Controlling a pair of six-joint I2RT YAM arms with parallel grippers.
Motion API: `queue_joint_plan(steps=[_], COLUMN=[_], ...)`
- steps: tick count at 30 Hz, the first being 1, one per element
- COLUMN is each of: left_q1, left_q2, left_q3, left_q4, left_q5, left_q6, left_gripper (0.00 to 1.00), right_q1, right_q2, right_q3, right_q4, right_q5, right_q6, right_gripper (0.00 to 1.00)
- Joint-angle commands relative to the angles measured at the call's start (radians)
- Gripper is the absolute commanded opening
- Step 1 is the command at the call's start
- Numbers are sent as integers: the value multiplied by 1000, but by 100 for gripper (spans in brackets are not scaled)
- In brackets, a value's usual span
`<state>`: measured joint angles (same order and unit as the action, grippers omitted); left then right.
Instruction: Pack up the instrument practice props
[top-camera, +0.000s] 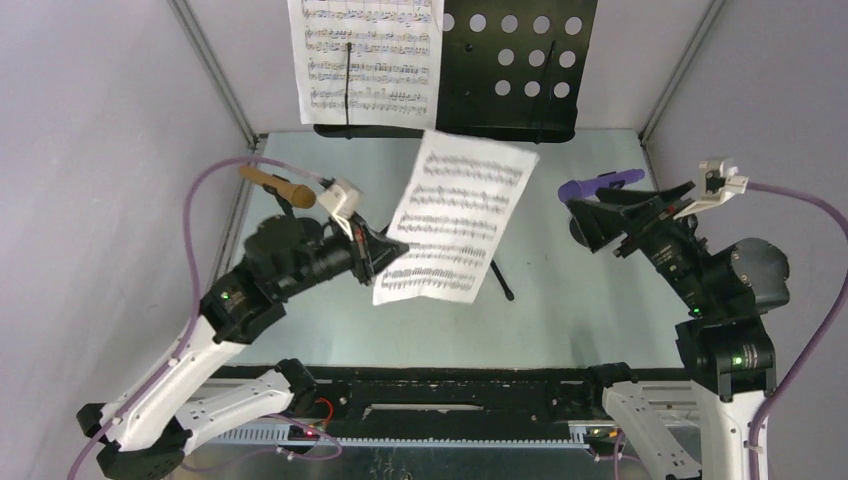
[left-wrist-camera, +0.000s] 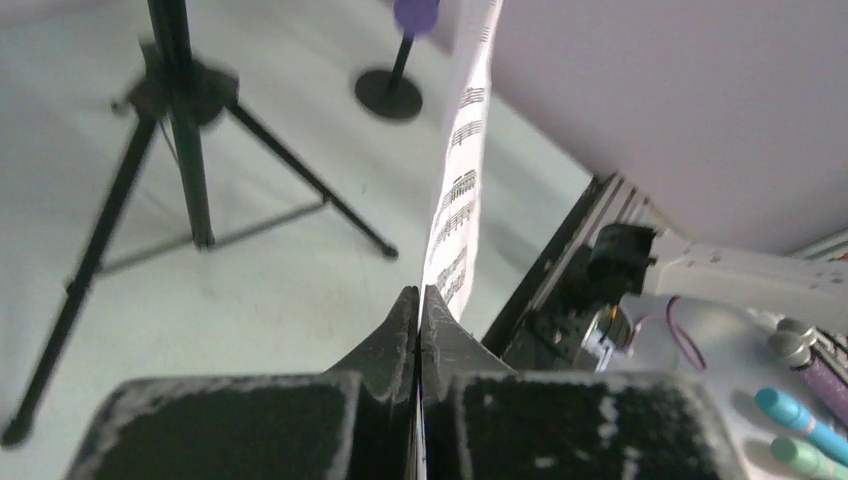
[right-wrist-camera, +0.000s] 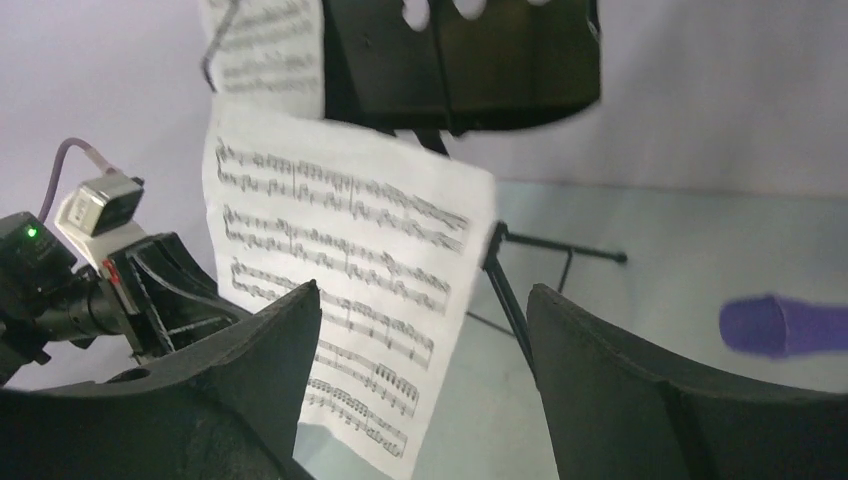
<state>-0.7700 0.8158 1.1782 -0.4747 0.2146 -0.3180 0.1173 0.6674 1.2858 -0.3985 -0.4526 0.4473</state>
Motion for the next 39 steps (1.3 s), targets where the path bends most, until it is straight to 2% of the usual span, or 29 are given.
queue_joint_plan(steps=[1, 5, 14, 25, 30, 39], left_q1=[-67, -95, -129, -128, -129, -128], left_q2=[-54, -46, 111, 60, 90, 228], left_q3=[-182, -306, -493, -757, -803, -794], left_q4=[102, 156, 290, 339, 341, 318], left_q5=[-132, -140, -195, -302, -323, -335], left_q6=[-75, -111, -195, -393, -413, -430], left_gripper=[0, 0, 0, 0, 0, 0], right_q1=[-6, -6, -5, -5, -5, -6], right_q2=[-46, -89, -127, -133, -133, -133], right_q3=[-40, -61, -117, -166, -185, -189], right_q4=[-154, -228, -307, -327, -324, -345], right_q5=[66, 89, 110, 128, 132, 150], right_q6=[-51, -55, -55, -53, -42, -47], right_gripper=[83, 83, 84, 85, 85, 85])
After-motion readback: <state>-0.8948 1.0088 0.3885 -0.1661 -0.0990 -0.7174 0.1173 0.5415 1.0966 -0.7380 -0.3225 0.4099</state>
